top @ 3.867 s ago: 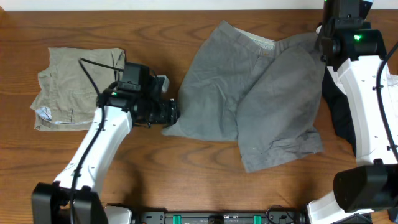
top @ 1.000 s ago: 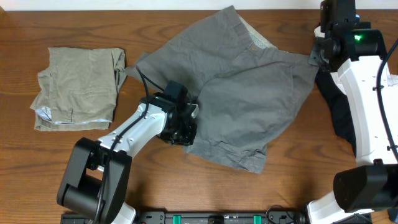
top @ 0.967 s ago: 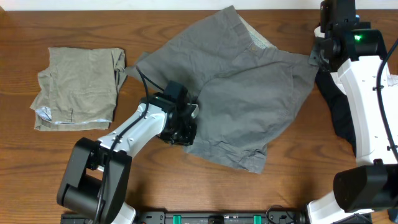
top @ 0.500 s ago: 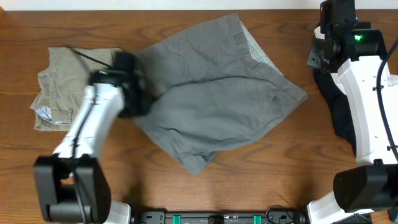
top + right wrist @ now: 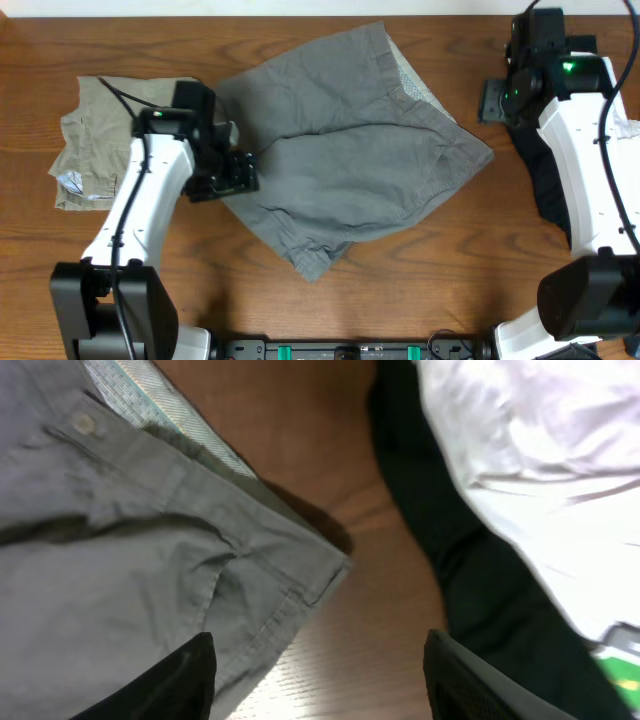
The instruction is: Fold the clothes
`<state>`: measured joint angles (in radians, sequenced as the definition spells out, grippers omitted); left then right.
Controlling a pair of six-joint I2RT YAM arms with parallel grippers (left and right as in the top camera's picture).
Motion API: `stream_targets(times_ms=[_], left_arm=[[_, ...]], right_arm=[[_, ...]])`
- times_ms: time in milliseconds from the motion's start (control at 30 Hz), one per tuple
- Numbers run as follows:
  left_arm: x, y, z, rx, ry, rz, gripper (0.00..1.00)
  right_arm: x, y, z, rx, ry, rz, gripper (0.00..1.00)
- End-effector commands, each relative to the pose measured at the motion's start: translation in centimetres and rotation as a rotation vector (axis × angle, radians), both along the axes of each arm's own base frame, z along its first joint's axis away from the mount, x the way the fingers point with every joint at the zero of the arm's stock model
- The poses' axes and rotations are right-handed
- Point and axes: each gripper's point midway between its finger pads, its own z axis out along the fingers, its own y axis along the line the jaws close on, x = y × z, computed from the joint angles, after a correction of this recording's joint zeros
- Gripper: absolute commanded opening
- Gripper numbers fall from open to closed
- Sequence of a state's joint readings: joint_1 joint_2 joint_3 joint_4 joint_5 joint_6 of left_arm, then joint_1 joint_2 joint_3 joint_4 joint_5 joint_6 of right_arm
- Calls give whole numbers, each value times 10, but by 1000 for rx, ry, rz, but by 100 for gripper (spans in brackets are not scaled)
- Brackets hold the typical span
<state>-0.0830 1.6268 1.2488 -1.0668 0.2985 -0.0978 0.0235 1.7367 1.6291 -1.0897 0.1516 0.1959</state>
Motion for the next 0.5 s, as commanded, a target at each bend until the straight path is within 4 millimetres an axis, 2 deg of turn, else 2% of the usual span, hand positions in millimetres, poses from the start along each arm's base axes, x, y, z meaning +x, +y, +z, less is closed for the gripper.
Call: stream_targets(times_ms=[0,133,233,467], left_arm=[[-9,-14,-11,-32,28,-20,81],[-16,-31,-21,-54,37,-62,82],[-15,-43,-28,-57,9,-105,82],[-21,-61,-36,-60,-7,-170,82]], right_arm=[[-9,-1,-46,77,88,8,66],[-15,-8,-85,80,124,-14,70],[-18,-7,-106,90,128,-13,73],[-25,-2,-147,127,150,-40,71]])
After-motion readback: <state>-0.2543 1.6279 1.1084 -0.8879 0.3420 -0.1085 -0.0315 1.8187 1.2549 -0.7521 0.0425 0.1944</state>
